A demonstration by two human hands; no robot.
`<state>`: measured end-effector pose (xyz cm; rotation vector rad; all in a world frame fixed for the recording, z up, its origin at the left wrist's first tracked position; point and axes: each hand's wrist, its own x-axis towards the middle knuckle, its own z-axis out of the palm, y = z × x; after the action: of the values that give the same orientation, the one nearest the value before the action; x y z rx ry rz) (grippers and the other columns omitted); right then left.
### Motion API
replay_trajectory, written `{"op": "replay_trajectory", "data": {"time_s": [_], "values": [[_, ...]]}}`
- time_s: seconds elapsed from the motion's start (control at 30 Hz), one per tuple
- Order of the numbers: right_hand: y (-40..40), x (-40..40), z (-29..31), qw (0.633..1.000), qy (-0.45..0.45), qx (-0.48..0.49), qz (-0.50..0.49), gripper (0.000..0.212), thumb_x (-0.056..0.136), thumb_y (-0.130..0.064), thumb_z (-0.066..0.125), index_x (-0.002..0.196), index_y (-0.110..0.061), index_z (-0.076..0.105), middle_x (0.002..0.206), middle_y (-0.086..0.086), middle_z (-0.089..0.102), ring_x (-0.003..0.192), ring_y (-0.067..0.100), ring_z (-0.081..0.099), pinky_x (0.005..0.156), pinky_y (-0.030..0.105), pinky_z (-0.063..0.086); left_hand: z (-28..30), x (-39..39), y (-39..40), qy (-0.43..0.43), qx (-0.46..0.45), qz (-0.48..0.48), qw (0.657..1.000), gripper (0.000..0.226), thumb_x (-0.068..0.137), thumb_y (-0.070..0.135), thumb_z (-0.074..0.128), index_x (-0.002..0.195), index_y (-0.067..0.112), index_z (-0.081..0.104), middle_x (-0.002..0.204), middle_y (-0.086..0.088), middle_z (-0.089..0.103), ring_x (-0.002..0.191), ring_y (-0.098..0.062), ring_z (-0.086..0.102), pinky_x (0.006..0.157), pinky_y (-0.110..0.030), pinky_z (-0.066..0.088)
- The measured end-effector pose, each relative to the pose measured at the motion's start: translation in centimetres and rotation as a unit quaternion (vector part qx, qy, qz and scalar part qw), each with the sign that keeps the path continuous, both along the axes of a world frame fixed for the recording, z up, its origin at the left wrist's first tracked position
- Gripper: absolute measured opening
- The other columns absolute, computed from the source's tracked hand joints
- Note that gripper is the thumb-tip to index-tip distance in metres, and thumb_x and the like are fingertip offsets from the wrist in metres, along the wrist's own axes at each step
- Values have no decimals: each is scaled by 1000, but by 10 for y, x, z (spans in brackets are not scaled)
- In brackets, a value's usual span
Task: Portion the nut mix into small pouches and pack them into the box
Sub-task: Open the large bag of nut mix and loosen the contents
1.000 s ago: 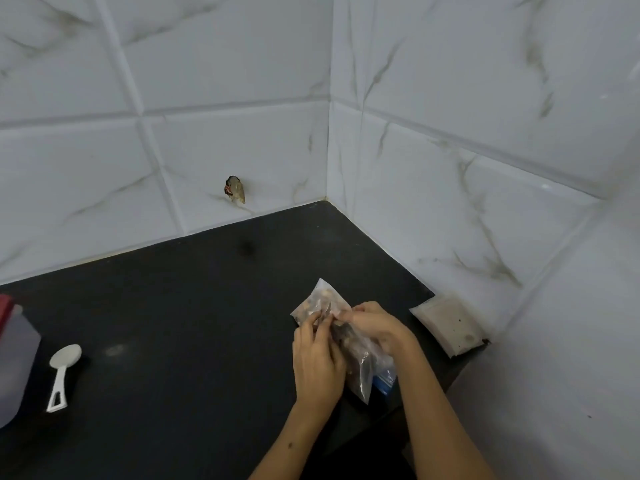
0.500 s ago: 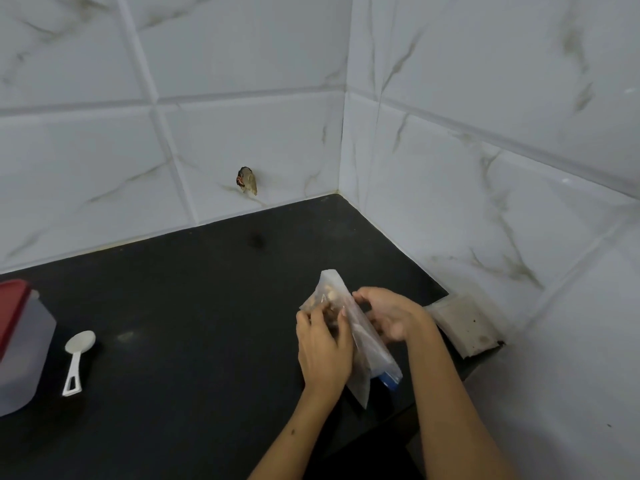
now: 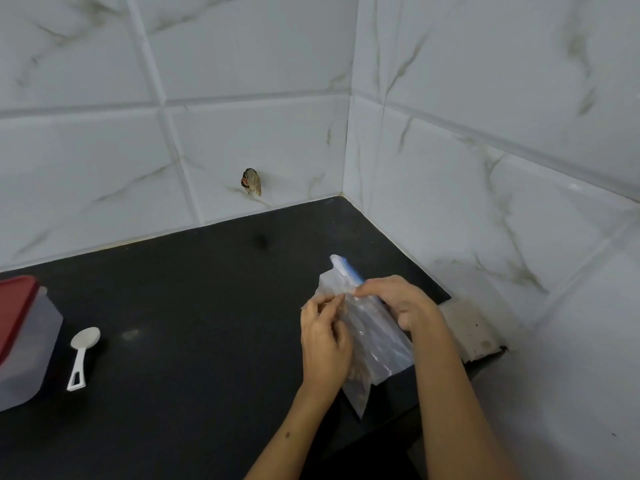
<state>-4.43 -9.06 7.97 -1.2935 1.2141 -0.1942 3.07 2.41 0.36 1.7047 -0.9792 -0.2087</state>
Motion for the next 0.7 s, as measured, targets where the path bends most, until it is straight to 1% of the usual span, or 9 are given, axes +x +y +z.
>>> {"op": "replay_trajectory", "data": {"time_s": [0.07, 0.13, 0.2, 0.27, 0.33, 0.43, 0.53, 0.63, 0.7], "values": [[-2, 1, 6, 999, 4, -44, -6, 56, 71, -20, 79, 119, -6, 54, 109, 15, 61, 92, 26, 60, 76, 37, 50, 5, 0, -1, 10, -2, 0, 1000, 32, 95, 5, 49, 122, 12, 64, 118, 8, 47, 111, -5, 50, 94, -32, 50], [0, 1, 13, 996, 3, -86, 31, 48, 76, -19, 76, 119, -4, 58, 107, 13, 63, 89, 23, 61, 74, 34, 49, 15, 0, -2, 34, -29, 0, 999, 26, 97, 12, 51, 119, 12, 64, 112, 7, 48, 95, -3, 56, 81, -29, 54], [3, 1, 18, 990, -5, -124, 69, 36, 81, -19, 72, 114, -8, 65, 103, 11, 66, 91, 23, 63, 81, 35, 52, 27, 1, -1, 62, -59, -5, 996, 27, 97, 16, 54, 122, 19, 60, 105, 7, 51, 83, -5, 58, 71, -22, 53], [8, 3, 21, 984, -15, -154, 88, 28, 82, -19, 71, 109, -11, 69, 99, 9, 69, 92, 24, 65, 87, 40, 53, 34, 4, -3, 90, -67, -12, 994, 29, 97, 19, 54, 125, 24, 59, 101, 6, 57, 82, -7, 61, 71, -21, 55], [12, 4, 22, 979, -25, -178, 101, 21, 83, -21, 69, 103, -13, 72, 97, 8, 70, 92, 24, 66, 91, 43, 52, 40, 9, -5, 140, -58, -14, 988, 23, 97, 25, 55, 118, 25, 65, 98, 4, 65, 81, -10, 66, 75, -27, 58], [19, 5, 26, 972, -53, -192, 123, 19, 85, -19, 67, 103, -13, 73, 97, 6, 71, 93, 21, 66, 92, 42, 52, 49, 15, -5, 205, -60, -7, 977, 16, 96, 26, 57, 95, 21, 72, 80, -1, 71, 70, -15, 68, 68, -33, 59], [23, 7, 29, 965, -72, -204, 150, 21, 82, -11, 69, 103, -11, 72, 96, 6, 72, 93, 20, 68, 90, 42, 53, 61, 23, -5, 260, -50, 7, 964, 23, 91, 30, 64, 82, 10, 71, 70, -2, 69, 62, -13, 66, 58, -26, 56], [28, 12, 28, 956, -85, -216, 178, 25, 79, -10, 72, 104, -13, 72, 95, 5, 73, 93, 19, 68, 90, 41, 54, 72, 37, -8, 305, -10, 22, 952, 36, 81, 40, 73, 85, 5, 68, 72, -7, 71, 63, -17, 71, 56, -28, 57], [30, 15, 26, 953, -91, -222, 184, 22, 81, -13, 69, 103, -13, 72, 95, 4, 73, 94, 17, 68, 89, 39, 54, 79, 44, -7, 324, 13, 20, 946, 38, 78, 40, 76, 87, 5, 67, 76, -10, 72, 64, -21, 72, 55, -29, 58]]}}
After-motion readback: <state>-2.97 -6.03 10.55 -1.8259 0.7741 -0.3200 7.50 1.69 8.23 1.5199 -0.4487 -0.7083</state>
